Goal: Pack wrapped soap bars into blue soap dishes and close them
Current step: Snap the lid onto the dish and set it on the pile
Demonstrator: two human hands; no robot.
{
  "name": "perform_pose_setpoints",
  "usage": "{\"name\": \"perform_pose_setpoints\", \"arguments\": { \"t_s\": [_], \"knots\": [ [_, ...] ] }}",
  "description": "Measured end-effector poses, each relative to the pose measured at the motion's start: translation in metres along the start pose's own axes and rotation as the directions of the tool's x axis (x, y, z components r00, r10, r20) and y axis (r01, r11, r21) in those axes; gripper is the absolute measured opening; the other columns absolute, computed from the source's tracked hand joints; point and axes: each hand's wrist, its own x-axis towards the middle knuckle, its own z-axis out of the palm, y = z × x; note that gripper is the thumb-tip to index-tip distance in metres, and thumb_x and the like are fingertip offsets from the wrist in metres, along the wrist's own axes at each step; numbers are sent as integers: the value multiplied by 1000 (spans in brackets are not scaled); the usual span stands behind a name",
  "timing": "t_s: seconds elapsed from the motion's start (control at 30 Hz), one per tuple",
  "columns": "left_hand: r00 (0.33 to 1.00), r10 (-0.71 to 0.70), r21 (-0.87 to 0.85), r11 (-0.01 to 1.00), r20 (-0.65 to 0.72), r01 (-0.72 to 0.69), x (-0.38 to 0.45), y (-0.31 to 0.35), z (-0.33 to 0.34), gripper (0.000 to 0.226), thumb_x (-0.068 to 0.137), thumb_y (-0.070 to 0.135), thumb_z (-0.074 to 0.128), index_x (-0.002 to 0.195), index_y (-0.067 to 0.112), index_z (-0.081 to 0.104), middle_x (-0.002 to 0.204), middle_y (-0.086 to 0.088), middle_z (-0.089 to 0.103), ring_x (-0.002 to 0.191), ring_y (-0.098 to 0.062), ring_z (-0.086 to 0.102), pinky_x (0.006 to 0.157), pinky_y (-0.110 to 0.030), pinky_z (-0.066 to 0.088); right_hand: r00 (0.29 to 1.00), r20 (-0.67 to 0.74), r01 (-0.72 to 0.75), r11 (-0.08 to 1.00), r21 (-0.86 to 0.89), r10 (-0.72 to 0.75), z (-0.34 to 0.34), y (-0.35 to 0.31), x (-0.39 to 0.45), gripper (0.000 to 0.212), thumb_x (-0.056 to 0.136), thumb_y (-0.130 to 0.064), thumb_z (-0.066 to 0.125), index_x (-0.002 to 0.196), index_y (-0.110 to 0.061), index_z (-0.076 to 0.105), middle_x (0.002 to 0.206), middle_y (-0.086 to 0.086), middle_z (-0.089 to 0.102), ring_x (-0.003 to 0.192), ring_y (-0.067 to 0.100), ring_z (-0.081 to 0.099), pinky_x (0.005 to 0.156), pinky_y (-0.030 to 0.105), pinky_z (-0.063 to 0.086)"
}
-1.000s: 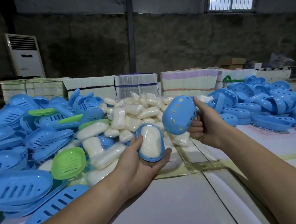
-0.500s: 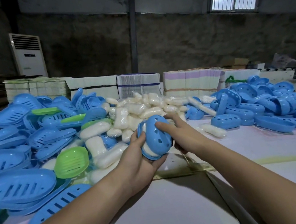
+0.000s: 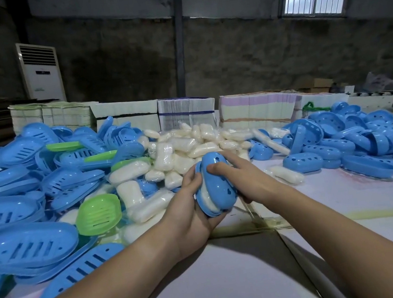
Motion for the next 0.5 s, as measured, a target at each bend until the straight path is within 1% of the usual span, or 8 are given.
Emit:
{"name": "perform_pose_setpoints", "arguments": {
  "t_s": [0.03, 0.07, 0.1, 0.2, 0.3, 0.37, 0.4, 0.5],
  "knots": [
    [1000, 4, -14, 1000, -4, -4, 0, 0, 1, 32, 105, 30, 47, 134, 41, 57, 120, -4, 74, 106, -30, 70, 96, -51, 50, 1000, 10, -8, 1000, 2, 8, 2, 2, 0, 30, 83, -53, 60, 111, -43, 56, 102, -8, 66, 80, -3, 67, 67, 22, 56],
    [1000, 5, -27, 1000, -12, -5, -1, 0, 1, 32, 105, 30, 47, 134, 41, 57, 119, -5, 74, 103, -30, 71, 90, -48, 53, 1000, 12, -19, 1000, -2, 19, 4, 4, 0, 32, 83, -55, 59, 112, -42, 55, 107, -8, 66, 92, 6, 68, 80, 31, 58],
    [1000, 2, -38, 999, -20, -3, -1, 1, 1, 33, 106, 30, 46, 135, 41, 57, 120, -6, 73, 101, -30, 71, 86, -46, 55, 1000, 8, -26, 1000, -17, 26, 7, 5, 0, 36, 84, -57, 58, 115, -41, 53, 109, -9, 65, 97, 10, 67, 85, 35, 56],
    [1000, -7, -42, 999, -28, 6, -2, 3, 2, 34, 106, 34, 44, 138, 40, 55, 129, -7, 69, 101, -29, 68, 79, -42, 52, 1000, -21, -10, 996, -91, 8, 9, 4, -1, 51, 84, -65, 54, 126, -37, 49, 112, -13, 63, 99, 7, 64, 85, 31, 53],
    [1000, -16, -19, 1000, -12, 16, -3, 5, 4, 34, 106, 39, 42, 137, 36, 57, 123, -7, 71, 96, -29, 67, 79, -42, 51, 999, -29, 28, 990, -138, -32, 8, 0, -2, 61, 73, -69, 51, 126, -38, 50, 109, -15, 64, 96, 6, 64, 85, 32, 54],
    [1000, -22, -4, 1000, -19, 22, -3, 6, 5, 34, 105, 40, 42, 135, 36, 58, 118, -8, 73, 94, -29, 67, 79, -43, 51, 998, -27, 47, 989, -143, -52, 8, 0, -3, 63, 69, -69, 50, 124, -40, 50, 107, -15, 64, 94, 6, 65, 83, 32, 55],
    [999, -29, -1, 1000, -26, 28, -3, 7, 5, 35, 105, 41, 42, 135, 35, 58, 118, -9, 72, 94, -30, 68, 79, -44, 51, 998, -24, 53, 989, -140, -57, 8, 0, -3, 63, 68, -69, 51, 124, -40, 50, 107, -14, 65, 93, 6, 65, 82, 32, 56],
    [997, -64, -6, 998, -43, 64, -5, 8, 6, 41, 104, 46, 42, 139, 30, 56, 129, -11, 69, 98, -30, 67, 82, -45, 53, 998, -2, 62, 989, -136, -62, 10, 0, -4, 66, 65, -70, 52, 124, -42, 51, 110, -11, 65, 94, 6, 66, 81, 32, 57]
  ]
}}
